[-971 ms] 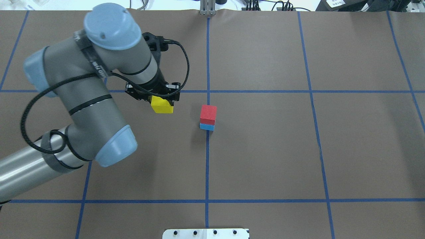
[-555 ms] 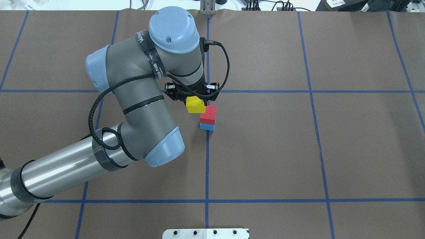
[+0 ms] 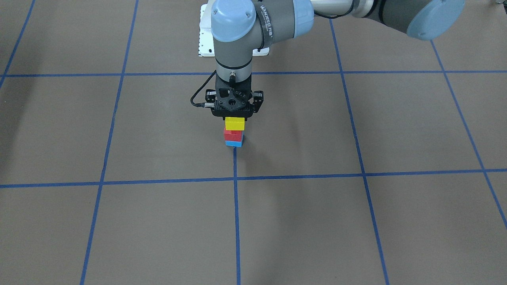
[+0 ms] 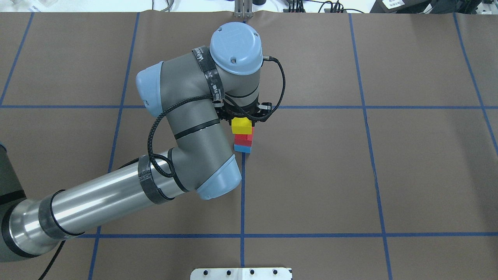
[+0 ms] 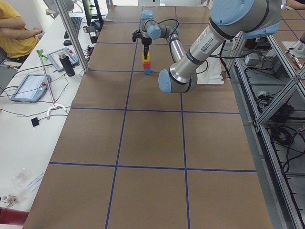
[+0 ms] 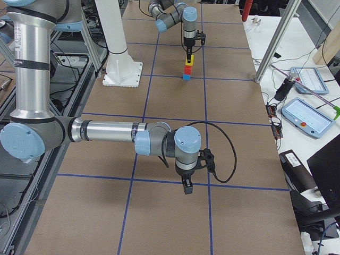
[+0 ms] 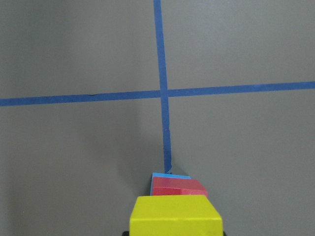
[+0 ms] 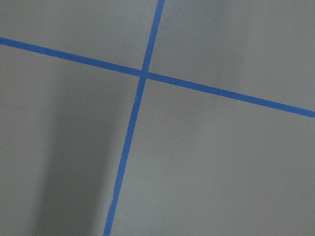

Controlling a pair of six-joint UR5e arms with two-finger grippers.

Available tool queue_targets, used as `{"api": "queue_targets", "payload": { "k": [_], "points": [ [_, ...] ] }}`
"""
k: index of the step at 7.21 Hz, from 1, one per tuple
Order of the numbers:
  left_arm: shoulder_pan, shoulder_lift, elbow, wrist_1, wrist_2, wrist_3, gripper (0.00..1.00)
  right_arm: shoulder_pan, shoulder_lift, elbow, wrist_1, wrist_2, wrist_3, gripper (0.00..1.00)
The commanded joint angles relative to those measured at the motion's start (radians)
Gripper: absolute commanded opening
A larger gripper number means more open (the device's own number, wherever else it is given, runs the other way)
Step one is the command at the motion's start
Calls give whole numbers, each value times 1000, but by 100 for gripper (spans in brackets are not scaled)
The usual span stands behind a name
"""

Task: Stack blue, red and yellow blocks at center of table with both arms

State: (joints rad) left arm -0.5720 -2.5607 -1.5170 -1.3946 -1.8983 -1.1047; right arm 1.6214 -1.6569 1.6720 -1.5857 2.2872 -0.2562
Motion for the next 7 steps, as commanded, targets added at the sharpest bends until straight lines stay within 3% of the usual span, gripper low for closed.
{"api": "queue_targets", "payload": {
  "k": [1,2,4,7],
  "points": [
    [6,-4,18,-1,1,3,15,0,0,-2,0,0,0,100],
    [7,-4,20,-3,1,5,34,0,0,-2,0,0,0,100],
    [21,-3,21,-9,2,5,54,0,0,-2,0,-2,0,100],
    [29,-4,24,-9,2,5,66,0,0,-2,0,0,0,100]
  ]
}}
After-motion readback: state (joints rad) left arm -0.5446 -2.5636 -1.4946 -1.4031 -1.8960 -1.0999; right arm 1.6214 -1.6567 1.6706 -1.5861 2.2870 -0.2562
